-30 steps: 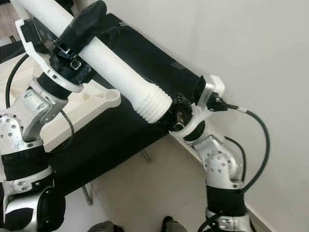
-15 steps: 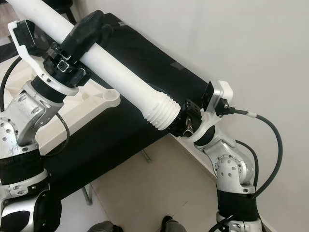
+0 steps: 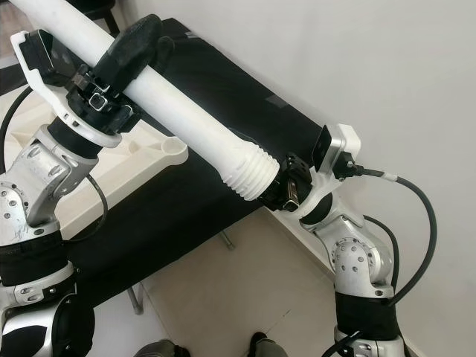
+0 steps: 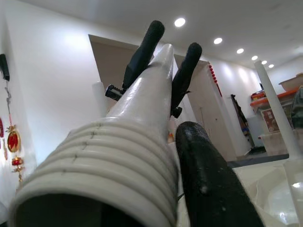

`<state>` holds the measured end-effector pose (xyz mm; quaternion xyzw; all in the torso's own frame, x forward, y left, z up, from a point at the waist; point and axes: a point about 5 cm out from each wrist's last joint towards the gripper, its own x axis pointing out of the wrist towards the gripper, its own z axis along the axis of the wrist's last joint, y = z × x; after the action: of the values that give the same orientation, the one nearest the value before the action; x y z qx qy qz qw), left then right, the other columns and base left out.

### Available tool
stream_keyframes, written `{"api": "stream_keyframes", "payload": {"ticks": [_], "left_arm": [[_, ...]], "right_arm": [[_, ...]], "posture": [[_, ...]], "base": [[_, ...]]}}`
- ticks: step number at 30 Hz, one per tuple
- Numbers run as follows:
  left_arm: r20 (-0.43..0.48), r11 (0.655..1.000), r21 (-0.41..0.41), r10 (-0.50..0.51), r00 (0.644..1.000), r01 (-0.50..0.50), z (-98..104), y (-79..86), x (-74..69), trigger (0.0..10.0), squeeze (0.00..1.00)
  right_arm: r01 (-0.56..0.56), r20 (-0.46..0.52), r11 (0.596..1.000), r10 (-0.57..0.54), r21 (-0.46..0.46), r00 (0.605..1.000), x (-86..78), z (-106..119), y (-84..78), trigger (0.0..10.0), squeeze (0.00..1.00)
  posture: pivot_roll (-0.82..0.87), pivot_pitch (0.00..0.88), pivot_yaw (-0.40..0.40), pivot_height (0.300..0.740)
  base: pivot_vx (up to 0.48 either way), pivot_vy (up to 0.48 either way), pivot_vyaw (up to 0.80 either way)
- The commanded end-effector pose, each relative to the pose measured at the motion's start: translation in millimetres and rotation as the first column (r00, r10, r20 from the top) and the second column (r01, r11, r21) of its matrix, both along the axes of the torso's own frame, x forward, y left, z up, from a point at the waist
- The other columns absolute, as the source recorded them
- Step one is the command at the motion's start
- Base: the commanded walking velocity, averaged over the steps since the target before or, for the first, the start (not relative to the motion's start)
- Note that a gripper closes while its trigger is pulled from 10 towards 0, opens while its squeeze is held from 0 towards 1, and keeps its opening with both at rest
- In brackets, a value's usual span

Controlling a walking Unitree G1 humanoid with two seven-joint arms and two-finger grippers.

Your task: Building children table

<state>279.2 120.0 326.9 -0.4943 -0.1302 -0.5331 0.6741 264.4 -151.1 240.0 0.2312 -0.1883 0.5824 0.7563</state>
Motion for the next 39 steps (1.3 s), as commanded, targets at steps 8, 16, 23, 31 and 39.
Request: {"api": "stream_keyframes", "payload": {"ticks": [8,16,23,31,39], "left_arm": [[0.041,0.997,-0.071,0.007,0.999,-0.004,9.5,11.5,-2.6,0.0,0.0],[0.06,0.993,-0.106,0.065,0.996,-0.058,18.4,25.4,3.4,0.0,0.0],[0.065,0.991,-0.111,0.087,0.994,-0.079,21.0,31.1,5.6,0.0,0.0],[0.074,0.99,-0.108,0.101,0.992,-0.092,24.5,36.0,6.8,0.0,0.0],[0.078,0.987,-0.112,0.125,0.989,-0.115,25.8,41.7,9.2,0.0,0.0]], "right_arm": [[0.058,-0.068,0.998,-0.06,-0.028,0.996,1.0,-8.3,-9.5,10.0,1.0],[0.152,-0.107,0.987,-0.157,-0.047,0.982,-6.3,-17.4,-24.4,10.0,1.0],[0.211,-0.127,0.974,-0.22,-0.077,0.967,-9.1,-21.6,-33.2,10.0,1.0],[0.233,-0.099,0.941,-0.264,-0.244,0.959,-12.6,-34.2,-37.2,10.0,1.0],[0.274,-0.089,0.928,-0.305,-0.254,0.948,-11.5,-32.0,-42.9,10.0,1.0]], "posture": [[0.05,0.148,0.0,0.74],[0.03,0.151,-0.004,0.74],[0.03,0.151,-0.008,0.74],[0.02,0.151,-0.013,0.74],[0.01,0.153,-0.016,0.74]], "base": [[0.0,0.0,0.0],[0.0,0.0,0.0],[0.0,0.0,0.0],[0.0,0.0,0.0],[0.0,0.0,0.0]]}}
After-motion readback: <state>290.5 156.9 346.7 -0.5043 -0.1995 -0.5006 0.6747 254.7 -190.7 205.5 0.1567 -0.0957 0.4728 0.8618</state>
